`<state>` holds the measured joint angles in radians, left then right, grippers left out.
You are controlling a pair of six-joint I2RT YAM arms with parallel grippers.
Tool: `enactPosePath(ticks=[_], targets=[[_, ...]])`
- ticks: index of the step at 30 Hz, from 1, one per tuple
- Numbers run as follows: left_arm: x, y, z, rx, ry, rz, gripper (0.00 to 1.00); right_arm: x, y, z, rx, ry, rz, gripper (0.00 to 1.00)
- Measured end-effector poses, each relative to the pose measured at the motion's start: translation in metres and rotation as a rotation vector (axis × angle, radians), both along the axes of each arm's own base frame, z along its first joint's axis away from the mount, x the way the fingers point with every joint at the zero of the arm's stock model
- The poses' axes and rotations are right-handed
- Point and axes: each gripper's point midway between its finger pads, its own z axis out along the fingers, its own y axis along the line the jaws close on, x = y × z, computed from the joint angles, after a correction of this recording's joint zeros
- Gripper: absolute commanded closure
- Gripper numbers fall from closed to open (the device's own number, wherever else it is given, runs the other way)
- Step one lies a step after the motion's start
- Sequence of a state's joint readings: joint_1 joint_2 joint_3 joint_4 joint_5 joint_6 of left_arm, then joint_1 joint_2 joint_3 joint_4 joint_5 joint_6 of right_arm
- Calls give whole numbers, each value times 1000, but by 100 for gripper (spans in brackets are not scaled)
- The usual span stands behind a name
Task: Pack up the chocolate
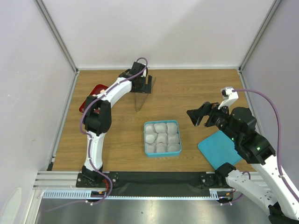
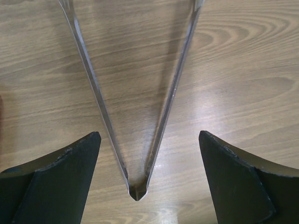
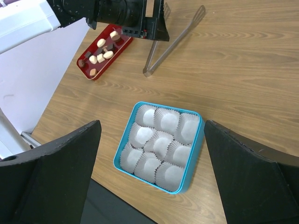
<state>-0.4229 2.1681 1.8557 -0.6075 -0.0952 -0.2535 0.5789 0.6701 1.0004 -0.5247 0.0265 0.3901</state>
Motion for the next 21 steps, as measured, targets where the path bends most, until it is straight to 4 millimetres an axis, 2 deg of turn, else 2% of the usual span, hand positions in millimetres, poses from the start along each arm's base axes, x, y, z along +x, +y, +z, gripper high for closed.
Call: enactPosePath(ticks=[7, 14, 21], targets=[[0, 5, -28, 42, 42, 15, 8, 1, 0, -2, -7, -1, -2, 0], [0, 8, -37, 58, 53, 24, 9, 1, -2, -1, -10, -7, -11, 0], [-1, 12, -60, 89, 88, 38, 12, 1, -4, 0, -7, -13, -17, 0]])
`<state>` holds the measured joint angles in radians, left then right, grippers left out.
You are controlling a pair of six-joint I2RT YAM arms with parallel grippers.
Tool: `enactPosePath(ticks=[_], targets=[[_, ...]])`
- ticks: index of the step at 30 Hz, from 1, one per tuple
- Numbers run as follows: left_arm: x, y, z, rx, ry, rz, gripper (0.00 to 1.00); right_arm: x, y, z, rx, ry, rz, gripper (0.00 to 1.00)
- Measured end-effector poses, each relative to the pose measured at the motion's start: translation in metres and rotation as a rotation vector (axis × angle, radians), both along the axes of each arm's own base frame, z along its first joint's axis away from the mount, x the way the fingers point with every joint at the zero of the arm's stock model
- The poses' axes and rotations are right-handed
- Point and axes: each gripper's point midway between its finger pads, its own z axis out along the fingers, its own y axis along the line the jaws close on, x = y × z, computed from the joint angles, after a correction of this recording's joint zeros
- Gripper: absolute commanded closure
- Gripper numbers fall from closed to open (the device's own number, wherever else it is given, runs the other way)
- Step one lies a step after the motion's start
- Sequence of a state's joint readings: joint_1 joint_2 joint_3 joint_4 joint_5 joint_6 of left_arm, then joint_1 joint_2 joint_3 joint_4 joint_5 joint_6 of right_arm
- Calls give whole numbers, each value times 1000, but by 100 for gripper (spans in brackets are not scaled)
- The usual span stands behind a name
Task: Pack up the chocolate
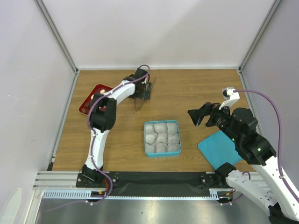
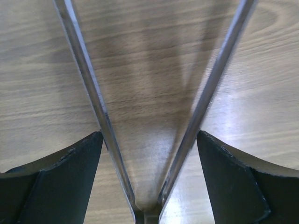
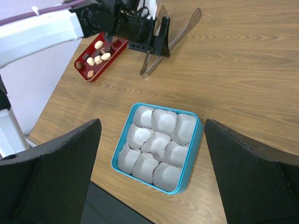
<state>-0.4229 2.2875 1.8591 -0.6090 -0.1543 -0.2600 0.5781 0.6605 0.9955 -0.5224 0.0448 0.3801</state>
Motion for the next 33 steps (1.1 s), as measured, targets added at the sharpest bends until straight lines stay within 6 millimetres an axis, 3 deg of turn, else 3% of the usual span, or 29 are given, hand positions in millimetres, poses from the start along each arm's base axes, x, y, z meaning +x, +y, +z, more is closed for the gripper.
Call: enactPosePath(ticks=[3, 25, 33], targets=[[-1, 1, -10, 9, 17, 0, 13, -1, -2, 2, 5, -9, -3, 0], [2, 2, -9, 17, 6, 1, 38, -5, -16, 5, 3, -49, -50, 0], [-14, 12, 3, 41, 29, 7, 41, -8, -22, 2, 8, -40, -74, 0]])
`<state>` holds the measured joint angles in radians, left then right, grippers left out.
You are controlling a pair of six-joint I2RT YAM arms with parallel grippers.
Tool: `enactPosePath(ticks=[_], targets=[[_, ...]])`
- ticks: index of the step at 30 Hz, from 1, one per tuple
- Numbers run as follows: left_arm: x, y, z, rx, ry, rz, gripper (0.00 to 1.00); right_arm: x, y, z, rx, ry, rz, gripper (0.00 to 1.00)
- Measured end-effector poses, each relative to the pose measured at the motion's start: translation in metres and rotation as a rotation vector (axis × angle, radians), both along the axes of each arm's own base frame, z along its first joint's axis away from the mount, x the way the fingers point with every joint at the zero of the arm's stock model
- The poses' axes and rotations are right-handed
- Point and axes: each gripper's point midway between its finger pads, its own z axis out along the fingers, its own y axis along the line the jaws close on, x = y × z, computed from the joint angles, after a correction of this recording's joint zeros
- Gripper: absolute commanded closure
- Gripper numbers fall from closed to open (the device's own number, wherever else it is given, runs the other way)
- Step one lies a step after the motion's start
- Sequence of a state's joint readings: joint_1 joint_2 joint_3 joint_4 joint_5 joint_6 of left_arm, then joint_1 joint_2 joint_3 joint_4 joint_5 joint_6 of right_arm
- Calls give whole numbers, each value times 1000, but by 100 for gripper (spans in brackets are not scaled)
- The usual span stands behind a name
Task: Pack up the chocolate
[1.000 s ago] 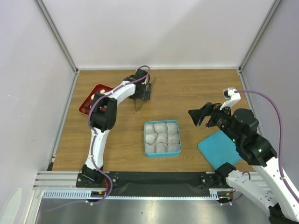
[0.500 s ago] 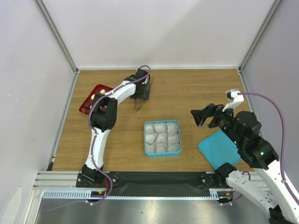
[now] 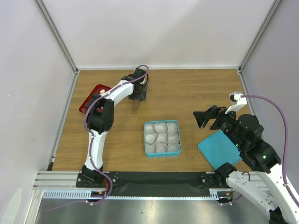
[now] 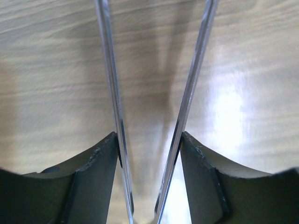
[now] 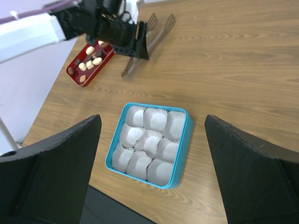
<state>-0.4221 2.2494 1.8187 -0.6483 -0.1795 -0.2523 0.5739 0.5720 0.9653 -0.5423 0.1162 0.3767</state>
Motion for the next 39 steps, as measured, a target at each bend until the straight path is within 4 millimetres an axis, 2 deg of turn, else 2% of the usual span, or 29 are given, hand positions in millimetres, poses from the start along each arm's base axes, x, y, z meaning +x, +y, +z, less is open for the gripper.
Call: enactPosePath(ticks=[6, 10, 13, 22, 29, 34, 36, 39], targets=[[-15, 5, 48, -19, -29, -12, 43, -8, -3, -1, 32, 21, -5, 1], [-31, 7, 87, -58, -65, -27, 45, -13, -6, 4, 59, 7, -7, 0], [-44, 10, 107, -82, -84, -37, 48, -13, -5, 4, 64, 13, -4, 0], [-74, 31, 126, -40, -84, -22, 50, -16, -3, -6, 64, 52, 6, 1], [-92, 74, 154, 55, -148, 60, 50, -19, -4, -18, 50, 79, 4, 1], [-110, 130, 172, 70, -186, 187, 51, -21, -4, -20, 52, 84, 12, 1], [-117, 155, 172, 81, -185, 249, 51, -21, -3, -20, 53, 84, 15, 1], [-126, 181, 167, 96, -176, 316, 50, -21, -3, -20, 53, 84, 19, 1]])
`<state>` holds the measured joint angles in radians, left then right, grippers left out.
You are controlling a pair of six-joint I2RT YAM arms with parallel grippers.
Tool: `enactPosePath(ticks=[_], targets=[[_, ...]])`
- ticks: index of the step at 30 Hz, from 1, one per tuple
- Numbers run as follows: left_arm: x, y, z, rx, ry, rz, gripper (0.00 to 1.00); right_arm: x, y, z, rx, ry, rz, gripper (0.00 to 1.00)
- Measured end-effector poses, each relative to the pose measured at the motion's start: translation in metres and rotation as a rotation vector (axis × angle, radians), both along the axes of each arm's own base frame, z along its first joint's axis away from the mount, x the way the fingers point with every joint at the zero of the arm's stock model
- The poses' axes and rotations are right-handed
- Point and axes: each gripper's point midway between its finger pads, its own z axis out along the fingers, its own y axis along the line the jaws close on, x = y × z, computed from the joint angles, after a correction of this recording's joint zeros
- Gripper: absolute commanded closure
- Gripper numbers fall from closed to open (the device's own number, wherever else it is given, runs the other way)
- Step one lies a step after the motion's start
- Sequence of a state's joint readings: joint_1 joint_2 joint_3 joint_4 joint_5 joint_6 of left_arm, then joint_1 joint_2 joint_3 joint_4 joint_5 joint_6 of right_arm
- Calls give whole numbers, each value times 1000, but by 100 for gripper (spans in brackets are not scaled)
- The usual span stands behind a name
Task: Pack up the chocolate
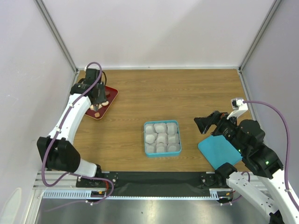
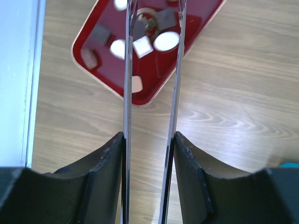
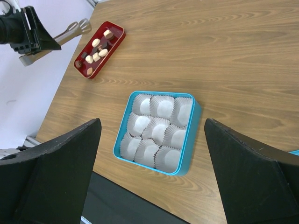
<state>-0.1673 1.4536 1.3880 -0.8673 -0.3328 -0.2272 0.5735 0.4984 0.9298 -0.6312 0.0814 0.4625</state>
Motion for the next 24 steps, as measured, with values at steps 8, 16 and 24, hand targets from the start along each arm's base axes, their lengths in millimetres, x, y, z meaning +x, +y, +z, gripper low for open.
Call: enactPosePath(ticks=[8, 16, 24], targets=[[2, 2, -8, -17, 4, 1, 51, 0, 1, 0, 0, 1, 5, 1], [16, 1, -43, -3, 90, -8, 51, 0, 2, 1, 2, -5, 8, 1], [25, -1, -59, -9, 114, -25, 51, 0, 2, 1, 1, -6, 8, 1]])
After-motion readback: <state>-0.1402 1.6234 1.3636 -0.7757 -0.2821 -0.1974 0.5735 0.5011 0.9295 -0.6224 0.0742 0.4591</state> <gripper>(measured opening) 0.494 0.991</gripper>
